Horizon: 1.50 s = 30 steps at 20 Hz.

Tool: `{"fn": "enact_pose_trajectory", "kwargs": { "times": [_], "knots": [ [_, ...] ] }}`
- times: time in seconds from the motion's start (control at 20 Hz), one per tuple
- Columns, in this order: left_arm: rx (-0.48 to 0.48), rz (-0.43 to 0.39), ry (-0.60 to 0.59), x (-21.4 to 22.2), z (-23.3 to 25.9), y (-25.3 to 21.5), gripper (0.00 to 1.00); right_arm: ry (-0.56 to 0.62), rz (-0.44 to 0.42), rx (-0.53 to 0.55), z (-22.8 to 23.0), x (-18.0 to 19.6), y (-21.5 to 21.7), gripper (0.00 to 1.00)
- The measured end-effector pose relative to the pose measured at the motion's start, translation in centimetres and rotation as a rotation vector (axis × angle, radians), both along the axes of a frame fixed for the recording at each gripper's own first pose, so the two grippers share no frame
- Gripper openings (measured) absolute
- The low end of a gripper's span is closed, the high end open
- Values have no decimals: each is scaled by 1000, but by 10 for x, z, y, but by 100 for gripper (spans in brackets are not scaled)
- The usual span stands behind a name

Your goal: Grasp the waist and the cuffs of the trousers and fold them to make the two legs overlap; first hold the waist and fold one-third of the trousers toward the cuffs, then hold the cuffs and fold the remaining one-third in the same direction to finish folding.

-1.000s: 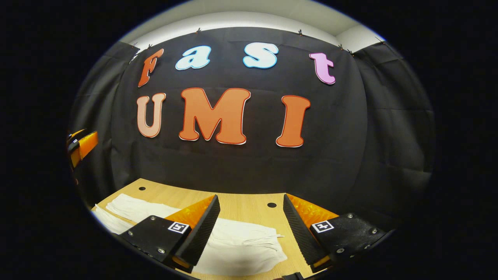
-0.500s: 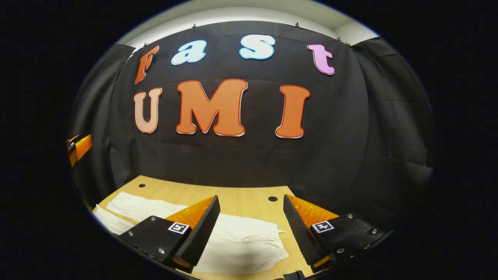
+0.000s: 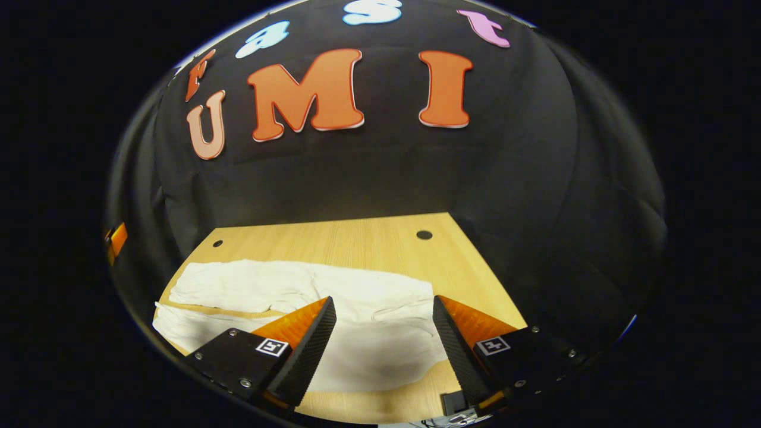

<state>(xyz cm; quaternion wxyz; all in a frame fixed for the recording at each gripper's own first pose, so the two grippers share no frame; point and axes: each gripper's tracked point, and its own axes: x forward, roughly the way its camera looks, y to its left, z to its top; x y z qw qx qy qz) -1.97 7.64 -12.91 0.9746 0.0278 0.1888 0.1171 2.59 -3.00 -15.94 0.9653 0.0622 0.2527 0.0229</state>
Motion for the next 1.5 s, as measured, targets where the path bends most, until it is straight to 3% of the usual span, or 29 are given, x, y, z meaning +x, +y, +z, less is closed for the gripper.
{"fn": "enact_pose_trajectory", "kwargs": {
  "times": [0.4,0.55,0.6,0.7,1.0,1.3,1.5],
  "knots": [
    [-166,241,232,-48,-90,93,100,261,8,89,-73,-2,10,98],
    [-238,355,339,-68,-136,138,100,358,-15,154,-98,-4,16,93],
    [-260,385,371,-77,-149,151,100,381,-22,186,-104,-3,19,96],
    [-312,438,431,-92,-176,170,100,403,-61,216,-112,1,16,94],
    [-510,584,633,-135,-245,207,100,468,-156,256,-132,10,7,92],
    [-748,733,696,-160,-290,226,99,544,-252,359,-154,13,4,92],
    [-852,786,735,-170,-313,233,100,582,-301,371,-169,12,-1,92]
  ]
}}
